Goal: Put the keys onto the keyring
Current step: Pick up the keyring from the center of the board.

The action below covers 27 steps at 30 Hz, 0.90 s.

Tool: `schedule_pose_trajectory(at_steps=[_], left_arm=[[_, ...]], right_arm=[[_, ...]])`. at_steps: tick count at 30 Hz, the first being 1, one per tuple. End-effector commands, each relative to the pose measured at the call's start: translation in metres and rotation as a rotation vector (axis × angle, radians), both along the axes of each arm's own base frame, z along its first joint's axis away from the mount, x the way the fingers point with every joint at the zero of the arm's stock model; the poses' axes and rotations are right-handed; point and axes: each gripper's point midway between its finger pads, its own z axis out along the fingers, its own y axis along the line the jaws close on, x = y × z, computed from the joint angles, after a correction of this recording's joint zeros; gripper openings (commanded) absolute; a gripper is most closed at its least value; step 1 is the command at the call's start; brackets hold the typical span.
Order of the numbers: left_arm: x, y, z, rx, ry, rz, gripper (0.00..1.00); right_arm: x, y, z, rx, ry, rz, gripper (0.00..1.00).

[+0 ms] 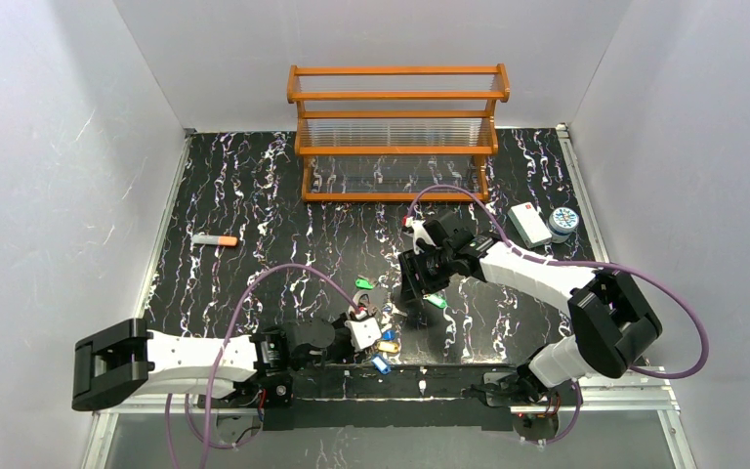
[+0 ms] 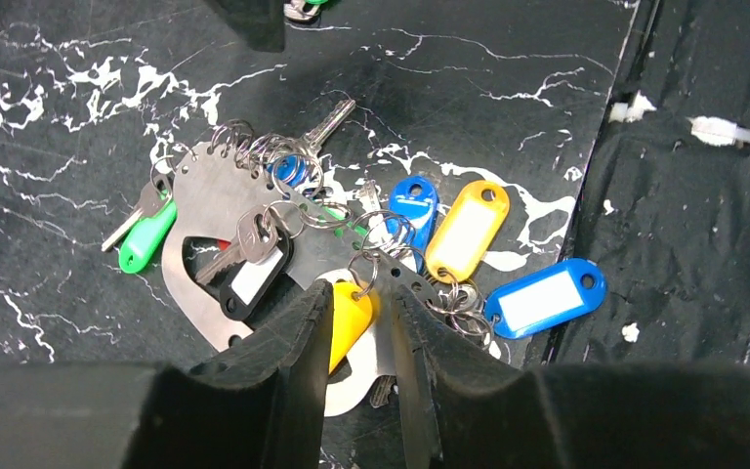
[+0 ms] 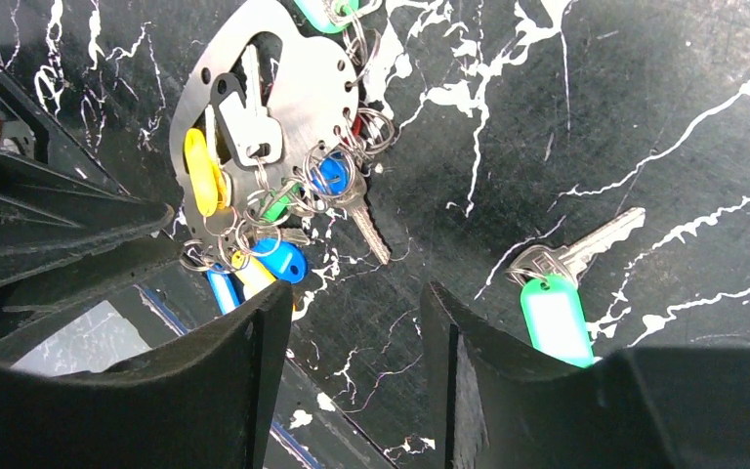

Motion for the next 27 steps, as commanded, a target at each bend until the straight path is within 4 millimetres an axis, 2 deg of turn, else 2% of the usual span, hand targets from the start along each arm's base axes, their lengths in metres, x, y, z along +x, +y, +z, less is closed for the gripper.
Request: schedule_pose_trajectory(at_steps=[1, 20, 27], left_arm=[[0.000, -0.004, 0.000, 0.037, -0.108, -0.098, 0.27], [0.000, -0.026, -0.005, 0.056, -0.147, -0.177, 0.26], [0.004, -0.025, 0.001, 0.042, -0.159, -0.149, 0.24]], right_arm=[[-0.003, 0.006, 0.007, 0.051, -0.026, 0.039, 0.60], [-0.009, 0.006, 0.007, 0.065, -0.010, 0.076, 0.59], [-0.029, 0.021, 0.023, 0.219, 0.002, 0.158, 0.56]])
